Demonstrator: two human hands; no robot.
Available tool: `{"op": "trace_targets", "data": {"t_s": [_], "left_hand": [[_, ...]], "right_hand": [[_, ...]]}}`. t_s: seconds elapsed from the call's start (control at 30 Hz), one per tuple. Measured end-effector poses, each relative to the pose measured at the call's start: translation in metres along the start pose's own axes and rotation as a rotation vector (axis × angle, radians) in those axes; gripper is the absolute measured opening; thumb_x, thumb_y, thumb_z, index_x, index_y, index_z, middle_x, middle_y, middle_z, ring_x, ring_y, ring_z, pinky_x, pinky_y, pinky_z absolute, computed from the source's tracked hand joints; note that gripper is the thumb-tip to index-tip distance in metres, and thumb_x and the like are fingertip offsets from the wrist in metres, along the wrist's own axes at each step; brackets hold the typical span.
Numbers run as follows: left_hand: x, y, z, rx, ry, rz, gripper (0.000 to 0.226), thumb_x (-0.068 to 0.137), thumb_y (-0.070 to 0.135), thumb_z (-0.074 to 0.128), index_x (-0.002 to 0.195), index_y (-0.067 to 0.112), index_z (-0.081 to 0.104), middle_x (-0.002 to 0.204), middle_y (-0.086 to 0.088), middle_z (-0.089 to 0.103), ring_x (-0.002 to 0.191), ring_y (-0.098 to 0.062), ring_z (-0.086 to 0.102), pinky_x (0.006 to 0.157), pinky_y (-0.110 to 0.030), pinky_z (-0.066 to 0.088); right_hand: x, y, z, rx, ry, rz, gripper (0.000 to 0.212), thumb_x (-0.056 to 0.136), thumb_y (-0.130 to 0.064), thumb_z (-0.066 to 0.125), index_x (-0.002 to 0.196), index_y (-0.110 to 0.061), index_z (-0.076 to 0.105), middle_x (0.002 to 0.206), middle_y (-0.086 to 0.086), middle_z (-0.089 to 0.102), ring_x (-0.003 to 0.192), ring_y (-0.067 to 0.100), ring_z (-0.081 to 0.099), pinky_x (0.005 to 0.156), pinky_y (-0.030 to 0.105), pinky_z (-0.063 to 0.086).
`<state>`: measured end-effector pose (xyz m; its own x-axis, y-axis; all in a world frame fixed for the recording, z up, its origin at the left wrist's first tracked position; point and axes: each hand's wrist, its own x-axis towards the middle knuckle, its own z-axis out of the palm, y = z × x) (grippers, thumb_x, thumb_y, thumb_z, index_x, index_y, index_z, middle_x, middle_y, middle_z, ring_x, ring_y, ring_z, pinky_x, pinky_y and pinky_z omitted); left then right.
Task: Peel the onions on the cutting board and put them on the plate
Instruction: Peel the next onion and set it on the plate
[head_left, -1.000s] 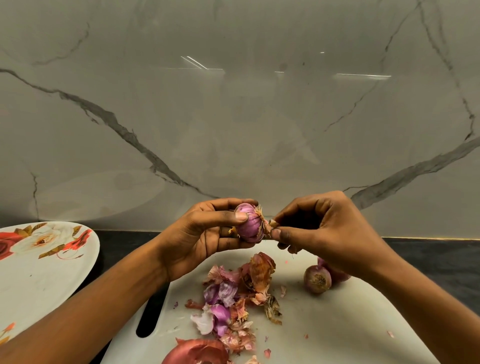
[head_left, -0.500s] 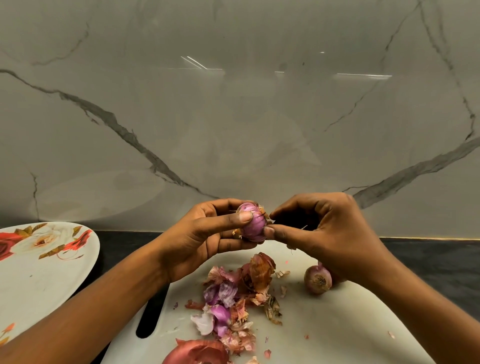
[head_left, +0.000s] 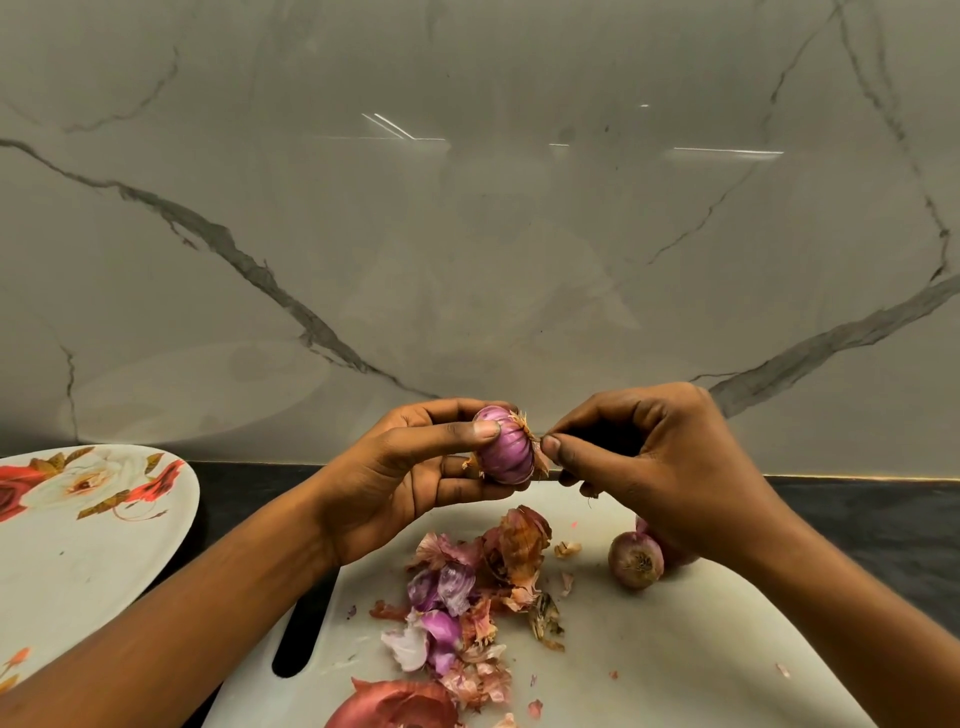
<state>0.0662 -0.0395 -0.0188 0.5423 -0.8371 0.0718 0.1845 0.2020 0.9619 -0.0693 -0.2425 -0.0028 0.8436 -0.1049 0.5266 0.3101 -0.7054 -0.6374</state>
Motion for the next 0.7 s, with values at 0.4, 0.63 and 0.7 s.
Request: {"op": "trace_targets", "data": {"t_s": [0.4, 0.63, 0.7], "left_hand": [[-0.0014, 0.0022, -0.0019, -0.030, -0.047, -0.008, 0.048, 0.083, 0.016, 0.072, 0.130, 0.004, 0.071, 0.130, -0.032, 0.067, 0.115, -0.050, 0.069, 0.095, -0.044, 0.062], [-0.0003, 0.0010, -0.0009, -0.027, -0.040, -0.016, 0.044, 0.085, 0.013, 0.073, 0.128, 0.004, 0.072, 0.131, -0.033, 0.067, 0.110, -0.047, 0.071, 0.096, -0.045, 0.062], [0.0003, -0.0002, -0.0016, -0.009, -0.051, -0.021, 0.042, 0.089, 0.013, 0.068, 0.129, 0.004, 0.071, 0.131, -0.033, 0.066, 0.112, -0.049, 0.070, 0.098, -0.046, 0.061]], "right_hand": [[0.0011, 0.0016, -0.0030, -0.033, 0.021, 0.004, 0.007, 0.087, -0.014, 0.083, 0.093, -0.017, 0.082, 0.079, -0.007, 0.078, 0.071, 0.009, 0.076, 0.064, 0.023, 0.060], [-0.0014, -0.0050, 0.0009, -0.004, -0.038, -0.064, 0.025, 0.081, -0.040, 0.083, 0.097, -0.021, 0.082, 0.084, -0.011, 0.079, 0.079, 0.009, 0.077, 0.065, 0.023, 0.062], [-0.0010, -0.0047, 0.0011, -0.005, -0.044, -0.053, 0.026, 0.081, -0.042, 0.082, 0.097, -0.022, 0.082, 0.083, -0.011, 0.079, 0.076, 0.009, 0.076, 0.064, 0.024, 0.061]]}}
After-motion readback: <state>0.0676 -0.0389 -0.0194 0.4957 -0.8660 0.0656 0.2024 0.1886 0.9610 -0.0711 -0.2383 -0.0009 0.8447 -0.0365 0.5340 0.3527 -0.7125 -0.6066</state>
